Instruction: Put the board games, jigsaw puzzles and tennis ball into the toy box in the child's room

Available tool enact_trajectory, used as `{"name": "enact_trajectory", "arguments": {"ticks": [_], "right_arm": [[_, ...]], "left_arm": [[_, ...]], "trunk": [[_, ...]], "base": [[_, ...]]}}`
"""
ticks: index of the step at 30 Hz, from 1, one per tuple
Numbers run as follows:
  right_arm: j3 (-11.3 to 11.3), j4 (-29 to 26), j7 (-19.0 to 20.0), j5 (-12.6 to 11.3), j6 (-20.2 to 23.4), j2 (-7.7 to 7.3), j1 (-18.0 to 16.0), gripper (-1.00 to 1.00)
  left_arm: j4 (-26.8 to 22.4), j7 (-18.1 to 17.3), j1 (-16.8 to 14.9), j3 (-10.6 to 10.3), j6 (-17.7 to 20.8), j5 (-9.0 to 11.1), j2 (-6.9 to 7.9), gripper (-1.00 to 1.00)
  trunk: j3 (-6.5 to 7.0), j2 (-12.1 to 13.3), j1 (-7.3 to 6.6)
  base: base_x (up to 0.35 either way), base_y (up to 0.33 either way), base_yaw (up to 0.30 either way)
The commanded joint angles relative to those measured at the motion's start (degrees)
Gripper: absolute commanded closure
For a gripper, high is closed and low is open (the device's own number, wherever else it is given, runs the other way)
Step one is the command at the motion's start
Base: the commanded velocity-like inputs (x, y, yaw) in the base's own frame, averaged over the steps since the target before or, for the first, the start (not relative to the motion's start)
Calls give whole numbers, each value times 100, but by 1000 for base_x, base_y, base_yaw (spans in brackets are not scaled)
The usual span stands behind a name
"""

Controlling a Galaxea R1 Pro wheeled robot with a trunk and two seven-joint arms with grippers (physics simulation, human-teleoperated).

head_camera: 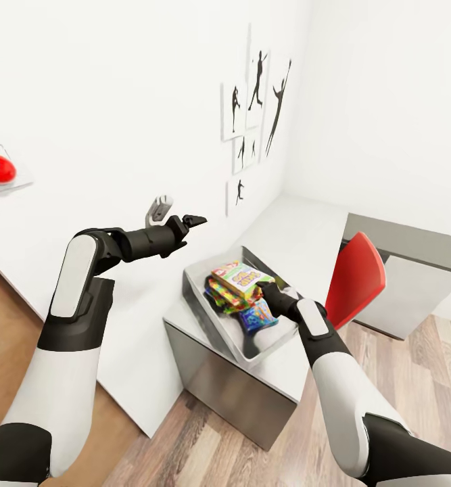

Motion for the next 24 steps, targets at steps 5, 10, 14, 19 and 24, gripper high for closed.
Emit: {"name": "enact_trajectory", "arguments": {"ticks": [5,10,14,19,24], "right_arm": [[-26,-5,-287,112,25,8,-5,-100],[-23,-9,-291,114,22,8,-6,-100],[-22,-12,-294,115,22,8,-6,-100],[-21,-31,-295,117,21,8,-6,-100],[-21,-59,-301,121,21,8,-6,-100]], "left_arm": [[-5,61,-8,3,5,52,1,-100],[-5,61,-7,1,5,50,-3,-100],[-5,61,-7,2,6,51,-5,-100],[-5,61,-7,3,6,54,-1,-100],[-5,61,-9,3,6,53,-5,-100]], "trunk": [[-15,-9,5],[-16,-9,5],[-16,-9,5],[-16,-9,5],[-16,-9,5]], "base": [[0,0,3],[0,0,0],[0,0,0],[0,0,0],[0,0,0]]}}
